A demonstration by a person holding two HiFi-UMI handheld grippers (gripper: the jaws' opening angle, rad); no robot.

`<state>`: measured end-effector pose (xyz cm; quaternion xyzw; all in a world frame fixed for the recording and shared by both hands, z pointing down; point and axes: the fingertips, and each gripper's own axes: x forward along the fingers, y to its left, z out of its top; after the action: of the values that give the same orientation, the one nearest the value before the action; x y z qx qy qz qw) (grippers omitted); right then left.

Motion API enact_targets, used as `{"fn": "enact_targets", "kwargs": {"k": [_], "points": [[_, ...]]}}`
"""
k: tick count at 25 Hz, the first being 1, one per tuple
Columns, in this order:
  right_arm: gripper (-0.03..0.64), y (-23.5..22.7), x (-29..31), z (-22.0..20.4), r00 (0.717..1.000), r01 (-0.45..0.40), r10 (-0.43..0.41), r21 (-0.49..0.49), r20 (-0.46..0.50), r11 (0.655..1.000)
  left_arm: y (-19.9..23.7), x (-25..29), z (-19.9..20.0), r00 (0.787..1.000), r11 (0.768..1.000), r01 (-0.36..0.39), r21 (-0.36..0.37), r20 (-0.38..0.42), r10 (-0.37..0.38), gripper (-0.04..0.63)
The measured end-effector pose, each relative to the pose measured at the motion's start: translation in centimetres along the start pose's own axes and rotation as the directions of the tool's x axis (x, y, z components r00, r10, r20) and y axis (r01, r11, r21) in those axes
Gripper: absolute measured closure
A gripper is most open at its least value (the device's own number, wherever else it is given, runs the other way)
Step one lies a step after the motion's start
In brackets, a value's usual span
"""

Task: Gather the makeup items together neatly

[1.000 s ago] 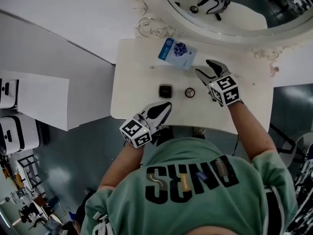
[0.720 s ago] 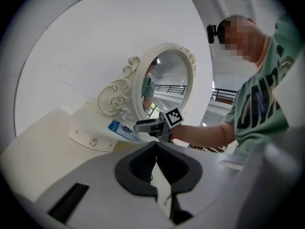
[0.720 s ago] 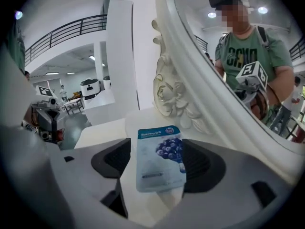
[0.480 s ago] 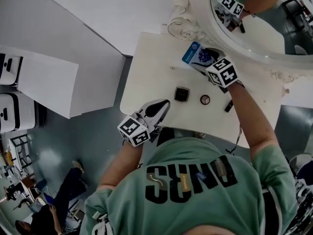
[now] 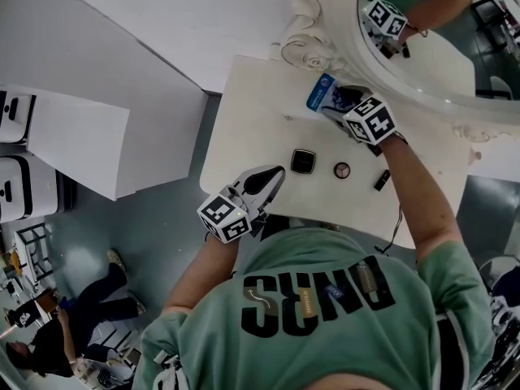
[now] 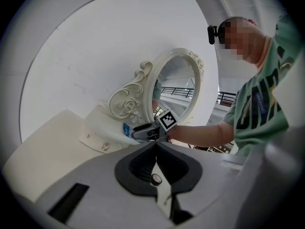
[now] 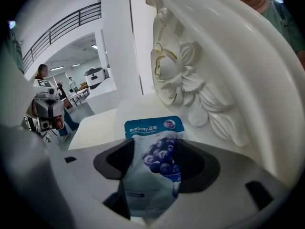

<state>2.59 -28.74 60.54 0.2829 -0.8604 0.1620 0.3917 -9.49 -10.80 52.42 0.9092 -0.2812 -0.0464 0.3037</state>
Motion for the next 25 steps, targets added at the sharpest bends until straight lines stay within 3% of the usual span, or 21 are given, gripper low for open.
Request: {"fn": "enact_targets", "kwargs": {"k": [2,4,13,18,25], "points": [[0.415,0.2,-0.2,-0.1,1.000,-0.004,0.004,-0.006,-0.002,1.000,-0.4,0.4,0.0,1.000,1.000,0.008,0.001,-0.004,-0.008,0.586],[0.459,0.4,-0.5,-0.3,1.000,-0.009,0.009,-0.007,0.001,1.000,-0.7,0.7,0.0,1.000,1.000,0.014,0.003,-0.009,-0.014,0.584],[0.500,0.6,-6.9,-2.0,0.991,0.025,-0.042,0.133,0.129,0.991,-3.6,2.8,-0.5,0.997,0.997,0.072,0.023,-0.039,-0.071,0.586],[0.505,-0.4,-12.5,-7.3,0.980,0.105,-0.138,0.216,0.143,0.971,-6.5,5.5,-1.8,0.988,0.991,0.132,0.030,-0.083,-0.129,0.586],[0.506,-1.4,-19.5,-17.7,0.958,0.216,-0.271,0.375,0.099,0.902,-11.3,10.1,-4.0,0.962,0.970,0.237,0.046,-0.148,-0.228,0.585]]}}
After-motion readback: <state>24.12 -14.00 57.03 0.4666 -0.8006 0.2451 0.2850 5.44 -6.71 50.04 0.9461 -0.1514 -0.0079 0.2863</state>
